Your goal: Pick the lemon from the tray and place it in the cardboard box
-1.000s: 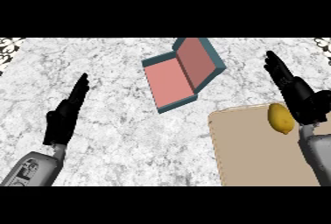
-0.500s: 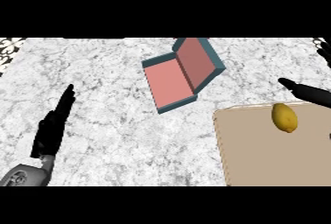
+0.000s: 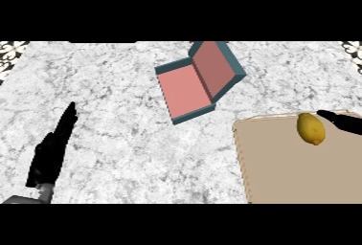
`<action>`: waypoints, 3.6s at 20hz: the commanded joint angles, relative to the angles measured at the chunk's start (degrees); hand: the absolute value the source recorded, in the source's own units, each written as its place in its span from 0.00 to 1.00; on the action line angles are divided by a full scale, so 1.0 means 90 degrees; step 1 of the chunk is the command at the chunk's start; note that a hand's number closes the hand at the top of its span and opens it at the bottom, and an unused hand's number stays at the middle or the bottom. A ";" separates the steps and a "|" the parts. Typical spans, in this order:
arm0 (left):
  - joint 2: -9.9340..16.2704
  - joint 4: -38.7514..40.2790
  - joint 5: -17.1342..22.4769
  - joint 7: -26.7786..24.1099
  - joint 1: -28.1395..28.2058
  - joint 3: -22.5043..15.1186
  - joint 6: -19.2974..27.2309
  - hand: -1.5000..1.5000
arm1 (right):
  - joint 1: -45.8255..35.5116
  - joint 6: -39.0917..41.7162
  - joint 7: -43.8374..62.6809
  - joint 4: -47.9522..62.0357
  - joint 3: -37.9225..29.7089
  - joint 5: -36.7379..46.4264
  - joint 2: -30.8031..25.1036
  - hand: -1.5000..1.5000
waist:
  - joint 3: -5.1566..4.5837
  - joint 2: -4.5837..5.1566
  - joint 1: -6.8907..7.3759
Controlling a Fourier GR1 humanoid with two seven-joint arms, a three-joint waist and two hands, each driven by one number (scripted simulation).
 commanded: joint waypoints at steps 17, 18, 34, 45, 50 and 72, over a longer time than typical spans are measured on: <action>-0.0253 -0.0228 -0.0322 0.0256 -0.0010 0.0046 -0.0144 0.50 | 0.0093 0.3441 0.4520 -0.1634 0.1954 0.1267 -0.2102 0.00 | 0.0000 0.0001 0.0044; 0.0047 -0.0482 -0.0129 0.0210 0.0275 0.0302 -0.0302 0.50 | -0.0126 0.3382 0.4914 -0.1665 0.2164 0.1368 -0.1891 0.00 | -0.0001 -0.0001 0.0099; -0.0884 0.0049 -0.0947 0.0200 0.0064 0.0634 -0.0634 0.50 | 0.0686 0.3434 0.4773 -0.1601 0.1831 0.2981 -0.0744 0.00 | 0.0003 0.0001 -0.0006; -0.1155 -0.0541 -0.1349 0.0411 0.0382 0.1124 -0.1097 0.50 | 0.0613 0.3696 0.4409 -0.1262 0.1303 0.3671 -0.0082 0.00 | 0.0003 -0.0001 0.0016; -0.1352 -0.0271 -0.1548 0.0674 -0.0064 0.1290 -0.1174 0.50 | 0.0001 0.3940 0.4457 -0.0952 0.1135 0.3806 0.0134 0.00 | 0.0003 0.0004 0.0019; -0.1817 -0.0310 -0.1943 0.0448 -0.0002 0.1760 -0.1643 0.50 | -0.0103 0.3215 0.3434 -0.0015 0.1194 0.5263 0.0656 1.00 | 0.0003 0.0006 0.0023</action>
